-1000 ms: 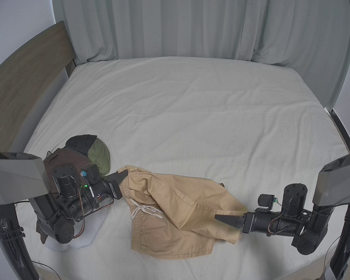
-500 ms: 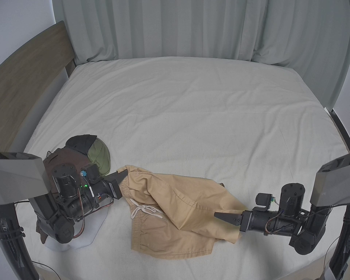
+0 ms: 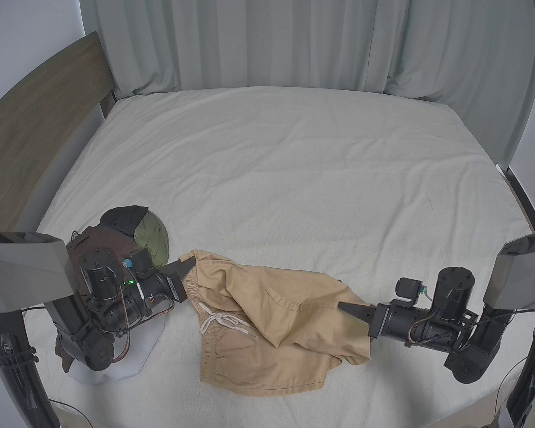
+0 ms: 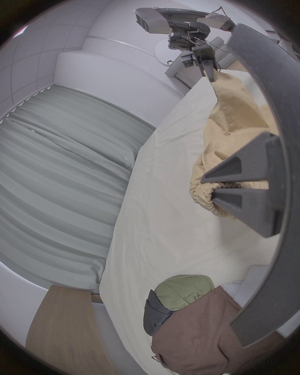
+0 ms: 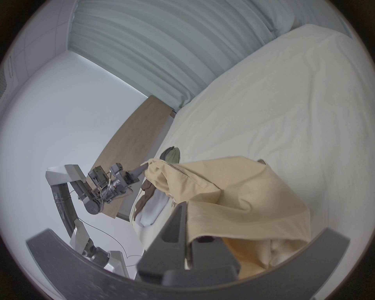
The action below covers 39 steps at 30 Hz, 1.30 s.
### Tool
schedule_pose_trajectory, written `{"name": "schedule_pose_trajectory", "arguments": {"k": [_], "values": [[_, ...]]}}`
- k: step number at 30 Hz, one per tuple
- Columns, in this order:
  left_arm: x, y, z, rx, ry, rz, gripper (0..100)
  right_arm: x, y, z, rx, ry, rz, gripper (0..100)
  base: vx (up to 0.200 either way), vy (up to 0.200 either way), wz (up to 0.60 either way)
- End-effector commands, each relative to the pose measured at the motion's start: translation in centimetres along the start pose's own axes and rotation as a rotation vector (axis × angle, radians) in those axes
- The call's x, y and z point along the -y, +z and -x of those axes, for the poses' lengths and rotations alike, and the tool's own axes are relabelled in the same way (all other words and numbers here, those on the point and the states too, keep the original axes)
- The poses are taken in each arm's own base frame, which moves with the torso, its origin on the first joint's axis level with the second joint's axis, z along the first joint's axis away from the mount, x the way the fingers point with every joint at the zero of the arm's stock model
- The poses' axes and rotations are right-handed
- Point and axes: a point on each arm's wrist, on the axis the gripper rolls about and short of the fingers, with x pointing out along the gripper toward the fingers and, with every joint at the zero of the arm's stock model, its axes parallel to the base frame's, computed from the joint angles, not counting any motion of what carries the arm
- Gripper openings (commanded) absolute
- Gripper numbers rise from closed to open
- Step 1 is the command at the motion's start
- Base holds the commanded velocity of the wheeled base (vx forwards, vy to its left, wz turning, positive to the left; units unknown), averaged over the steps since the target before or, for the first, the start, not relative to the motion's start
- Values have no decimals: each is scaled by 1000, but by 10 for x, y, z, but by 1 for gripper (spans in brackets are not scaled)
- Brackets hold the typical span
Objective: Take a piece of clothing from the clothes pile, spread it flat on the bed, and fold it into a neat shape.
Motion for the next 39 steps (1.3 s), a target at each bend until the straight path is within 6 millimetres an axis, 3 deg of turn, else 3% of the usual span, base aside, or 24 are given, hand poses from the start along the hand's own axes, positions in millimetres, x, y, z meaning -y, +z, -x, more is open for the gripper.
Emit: {"name": "schedule_pose_trajectory", "arguments": {"k": [1,18,26,34,39], "values": [[0,5,-4,28,-9,-7,0,-11,15,0,62,45,24,0,0,0,0],[2,13,-3,53,-16,-14,0,-1,6,3,8,37,114,0,0,0,0],[1,15,-3,63,-15,-18,0,-1,26,-5,88,56,146,0,0,0,0],[-1,41,4,145,-51,-45,0,7,53,-7,188,44,202,0,0,0,0],[3,46,10,141,-113,-54,0,5,60,-11,213,56,227,0,0,0,0]]}}
